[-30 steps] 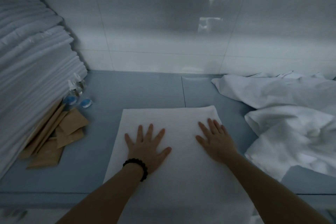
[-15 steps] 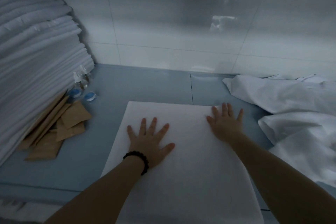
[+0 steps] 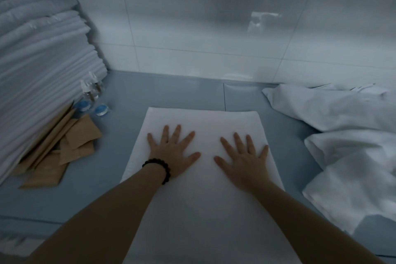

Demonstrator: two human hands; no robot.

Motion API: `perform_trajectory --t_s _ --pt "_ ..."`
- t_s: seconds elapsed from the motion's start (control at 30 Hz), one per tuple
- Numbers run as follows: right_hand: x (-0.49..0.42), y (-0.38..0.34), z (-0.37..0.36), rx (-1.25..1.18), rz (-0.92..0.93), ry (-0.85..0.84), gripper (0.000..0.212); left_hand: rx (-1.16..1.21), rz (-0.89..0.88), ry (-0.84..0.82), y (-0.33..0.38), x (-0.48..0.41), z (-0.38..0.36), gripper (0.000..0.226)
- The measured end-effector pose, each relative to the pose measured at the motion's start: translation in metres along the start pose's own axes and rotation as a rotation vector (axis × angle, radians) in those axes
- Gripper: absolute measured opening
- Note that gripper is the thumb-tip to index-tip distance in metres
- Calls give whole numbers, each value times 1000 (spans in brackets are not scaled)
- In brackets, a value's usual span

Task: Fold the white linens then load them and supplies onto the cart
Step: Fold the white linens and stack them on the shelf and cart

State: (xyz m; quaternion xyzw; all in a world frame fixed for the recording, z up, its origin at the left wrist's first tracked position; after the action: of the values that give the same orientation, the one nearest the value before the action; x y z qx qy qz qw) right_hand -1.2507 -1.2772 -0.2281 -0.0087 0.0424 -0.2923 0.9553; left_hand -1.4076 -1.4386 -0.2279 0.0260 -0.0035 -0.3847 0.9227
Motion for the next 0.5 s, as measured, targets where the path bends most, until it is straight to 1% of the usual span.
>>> perform_trajectory --t_s 0.17,0.23,0.3,0.37,0.4,0.43,0.5 --pt "-37 2 -6 -23 9 10 80 19 -2 -4 -9 -33 -2 84" --pt "-46 1 -4 -16 13 -24 79 21 -11 -23 -11 -38 1 78" --pt "-47 -3 5 -2 12 -66 75 73 7 2 -9 -37 11 66" --pt "-37 -9 16 -23 7 -70 67 168 76 77 -4 -25 25 57" --pt "-27 -13 21 -52 7 -44 63 192 92 108 0 -13 30 54" --pt "-13 -17 23 -82 14 -13 60 190 76 120 6 3 32 52" --pt "26 -26 23 -108 51 26 58 153 -10 75 22 44 23 53"
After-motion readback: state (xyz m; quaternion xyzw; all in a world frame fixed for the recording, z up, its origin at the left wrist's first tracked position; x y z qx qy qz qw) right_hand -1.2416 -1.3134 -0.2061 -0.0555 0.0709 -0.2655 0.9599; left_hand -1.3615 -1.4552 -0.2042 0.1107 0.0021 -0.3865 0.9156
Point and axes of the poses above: each hand's wrist, its own x-axis away from the middle knuckle, its own z-axis out of the back of the hand, y = z × x, the point moved 3 cm from there along -x, towards the middle knuckle, and after that the axes turned 7 degrees about y, right-handed, at the moved point
